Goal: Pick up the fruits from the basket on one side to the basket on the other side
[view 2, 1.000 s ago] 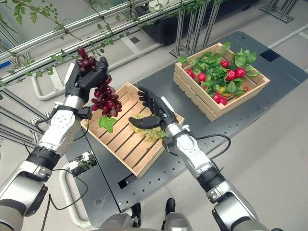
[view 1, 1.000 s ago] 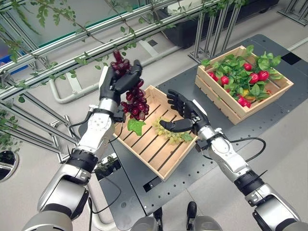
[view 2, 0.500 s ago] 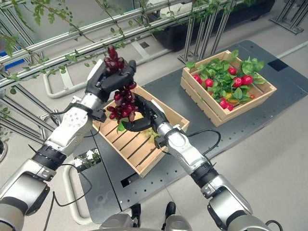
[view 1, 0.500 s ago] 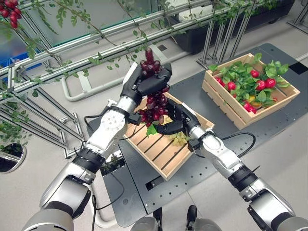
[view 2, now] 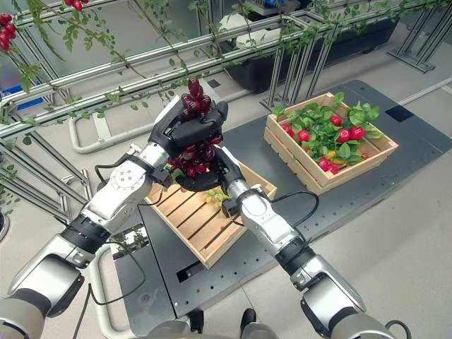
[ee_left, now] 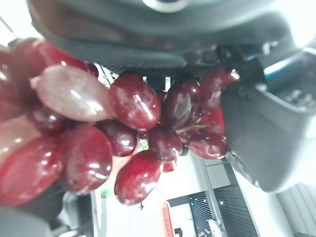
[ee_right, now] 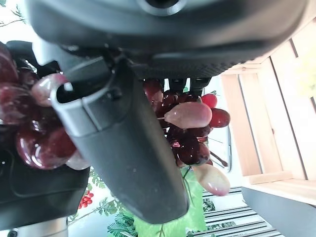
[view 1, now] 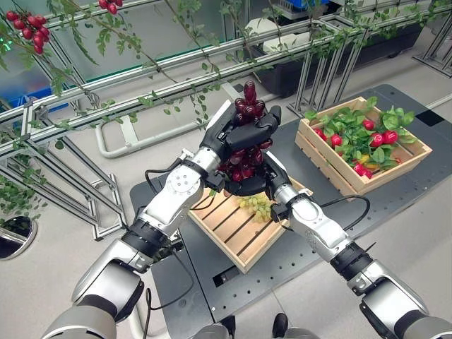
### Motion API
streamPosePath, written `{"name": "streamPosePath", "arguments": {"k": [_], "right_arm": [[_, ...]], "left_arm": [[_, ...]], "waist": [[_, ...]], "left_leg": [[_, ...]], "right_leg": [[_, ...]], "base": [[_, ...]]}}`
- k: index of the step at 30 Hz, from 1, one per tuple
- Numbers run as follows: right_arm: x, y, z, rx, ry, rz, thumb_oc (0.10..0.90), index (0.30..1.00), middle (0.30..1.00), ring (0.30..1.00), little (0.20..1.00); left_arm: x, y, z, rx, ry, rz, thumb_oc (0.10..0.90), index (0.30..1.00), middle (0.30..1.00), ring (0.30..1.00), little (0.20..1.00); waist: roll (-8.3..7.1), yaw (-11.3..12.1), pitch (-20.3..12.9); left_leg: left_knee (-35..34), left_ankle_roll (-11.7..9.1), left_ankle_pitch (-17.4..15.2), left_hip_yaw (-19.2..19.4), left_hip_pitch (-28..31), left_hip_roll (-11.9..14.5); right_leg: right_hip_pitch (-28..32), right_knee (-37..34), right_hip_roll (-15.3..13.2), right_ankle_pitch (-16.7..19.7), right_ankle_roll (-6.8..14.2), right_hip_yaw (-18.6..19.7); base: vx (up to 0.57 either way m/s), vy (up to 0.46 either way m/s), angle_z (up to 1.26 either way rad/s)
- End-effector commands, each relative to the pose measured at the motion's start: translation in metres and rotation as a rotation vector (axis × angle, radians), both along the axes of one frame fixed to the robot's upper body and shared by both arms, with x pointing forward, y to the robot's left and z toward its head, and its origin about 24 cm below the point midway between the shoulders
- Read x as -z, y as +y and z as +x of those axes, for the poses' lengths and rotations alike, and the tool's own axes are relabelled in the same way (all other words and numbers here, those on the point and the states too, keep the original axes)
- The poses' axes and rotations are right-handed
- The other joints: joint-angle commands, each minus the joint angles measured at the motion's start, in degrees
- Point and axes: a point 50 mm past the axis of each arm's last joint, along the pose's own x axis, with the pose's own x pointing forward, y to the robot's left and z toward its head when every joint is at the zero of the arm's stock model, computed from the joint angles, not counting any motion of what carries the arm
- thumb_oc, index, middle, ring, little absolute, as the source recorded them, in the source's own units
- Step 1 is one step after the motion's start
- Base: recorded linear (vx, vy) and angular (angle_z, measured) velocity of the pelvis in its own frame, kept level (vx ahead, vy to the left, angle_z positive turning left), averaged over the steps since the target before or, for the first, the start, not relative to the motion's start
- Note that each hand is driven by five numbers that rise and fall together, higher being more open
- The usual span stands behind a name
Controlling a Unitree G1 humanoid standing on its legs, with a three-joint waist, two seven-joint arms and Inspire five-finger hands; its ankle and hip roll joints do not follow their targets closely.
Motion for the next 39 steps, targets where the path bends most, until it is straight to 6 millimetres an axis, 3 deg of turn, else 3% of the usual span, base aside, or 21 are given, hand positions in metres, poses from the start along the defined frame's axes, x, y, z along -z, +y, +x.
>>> {"name": "streamPosePath", "arguments": {"k": [1,2,3,4,5,11,13,17,18,19,31,39], "right_arm": [[-0.029,0.026,0.008,-0.025,-0.077,0.186,0.8,0.9,0.9,0.9,0.9],[-0.029,0.026,0.007,-0.025,-0.078,0.197,0.8,0.9,0.9,0.9,0.9],[-0.031,0.026,0.006,-0.022,-0.087,0.225,0.751,0.827,0.827,0.827,0.827],[-0.032,0.026,0.005,-0.019,-0.093,0.237,0.551,0.526,0.526,0.526,0.526],[-0.034,0.026,0.004,-0.016,-0.108,0.256,0.4,0.3,0.3,0.3,0.3],[-0.035,0.023,0.004,0.011,-0.112,0.281,0.4,0.3,0.3,0.3,0.3],[-0.031,0.019,0.004,0.02,-0.099,0.283,0.4,0.3,0.3,0.3,0.3],[-0.025,0.014,0.004,0.043,-0.077,0.285,0.4,0.3,0.3,0.3,0.3],[-0.023,0.012,0.004,0.049,-0.069,0.285,0.4,0.3,0.3,0.3,0.3],[-0.021,0.011,0.004,0.055,-0.061,0.284,0.4,0.3,0.3,0.3,0.3],[0.0,0.004,-0.001,0.07,-0.006,0.281,0.4,0.3,0.3,0.3,0.3],[0.018,-0.006,-0.004,0.104,0.044,0.282,0.4,0.3,0.3,0.3,0.3]], "left_arm": [[-0.027,-0.032,-0.005,0.127,-0.11,-0.089,0.4,0.3,0.3,0.3,0.3],[-0.026,-0.033,-0.005,0.129,-0.106,-0.089,0.4,0.3,0.3,0.3,0.3],[-0.024,-0.034,-0.006,0.126,-0.102,-0.084,0.4,0.3,0.3,0.3,0.3],[-0.023,-0.033,-0.006,0.124,-0.097,-0.085,0.4,0.3,0.3,0.3,0.3],[-0.021,-0.033,-0.006,0.116,-0.087,-0.087,0.4,0.3,0.3,0.3,0.3],[-0.009,-0.024,0.0,0.027,-0.036,-0.101,0.4,0.3,0.3,0.3,0.3],[-0.001,-0.015,0.004,-0.032,0.004,-0.12,0.558,0.538,0.538,0.538,0.538],[0.006,-0.005,0.006,-0.091,0.025,-0.135,0.56,0.54,0.54,0.54,0.54],[0.008,-0.002,0.007,-0.111,0.031,-0.138,0.648,0.672,0.672,0.672,0.672],[0.01,0.0,0.009,-0.134,0.039,-0.146,0.8,0.9,0.9,0.9,0.9],[0.028,0.034,0.017,-0.384,0.057,-0.124,0.8,0.9,0.9,0.9,0.9],[0.055,0.086,0.023,-0.683,0.114,-0.08,0.8,0.9,0.9,0.9,0.9]], "waist": [[-1.17,1.3,-11.4],[-1.17,1.3,-11.4],[-1.23,1.3,-11.4],[-1.25,1.3,-11.5],[-1.29,1.3,-11.5],[-1.37,1.3,-11.5],[-1.43,1.2,-11.7],[-1.47,1.1,-11.6],[-1.46,1.0,-11.6],[-1.44,1.0,-11.6],[-1.16,0.4,-11.6],[-0.82,-0.7,-11.8]], "left_leg": [[0.0,-2.5,-6.4,-0.4,1.2,-0.4],[0.0,-2.5,-6.4,-0.4,1.2,-0.4],[0.0,-2.5,-6.5,-0.4,1.3,-0.4],[0.0,-2.5,-6.5,-0.4,1.3,-0.4],[0.0,-2.4,-6.6,-0.5,1.3,-0.5],[0.0,-2.3,-6.6,-0.3,1.5,-0.4],[0.0,-2.3,-6.6,-0.3,1.5,-0.3],[0.0,-2.3,-6.6,-0.2,1.6,-0.2],[0.0,-2.3,-6.5,-0.2,1.6,-0.2],[0.0,-2.3,-6.5,-0.1,1.6,-0.1],[0.0,-2.4,-6.4,0.4,1.7,0.2],[0.0,-2.7,-6.2,1.6,1.6,0.5]], "right_leg": [[1.1,0.1,-3.0,-3.4,0.3,0.3],[1.2,0.1,-3.0,-3.4,0.4,0.3],[1.2,0.1,-3.0,-3.4,0.4,0.3],[1.2,0.1,-3.0,-3.4,0.4,0.3],[1.2,0.1,-2.9,-3.4,0.4,0.4],[1.3,0.1,-3.0,-3.3,0.5,0.4],[1.2,0.1,-2.9,-3.3,0.5,0.5],[1.3,0.1,-2.9,-3.3,0.5,0.5],[1.2,0.1,-2.9,-3.2,0.5,0.6],[1.2,0.1,-2.9,-3.2,0.5,0.6],[1.0,0.1,-2.9,-3.2,0.5,0.9],[0.6,0.1,-2.7,-3.1,0.5,1.6]], "base": [[0.0,0.0,0.0],[0.03,-0.003,0.0],[0.0,0.0,0.0],[0.0,0.0,0.0],[0.0,0.0,0.0],[0.0,0.0,0.0],[0.0,0.0,0.0],[0.0,0.0,0.0],[0.0,0.0,0.0],[0.0,0.0,0.0],[0.0,0.0,0.0],[0.0,-0.001,-0.01]]}}
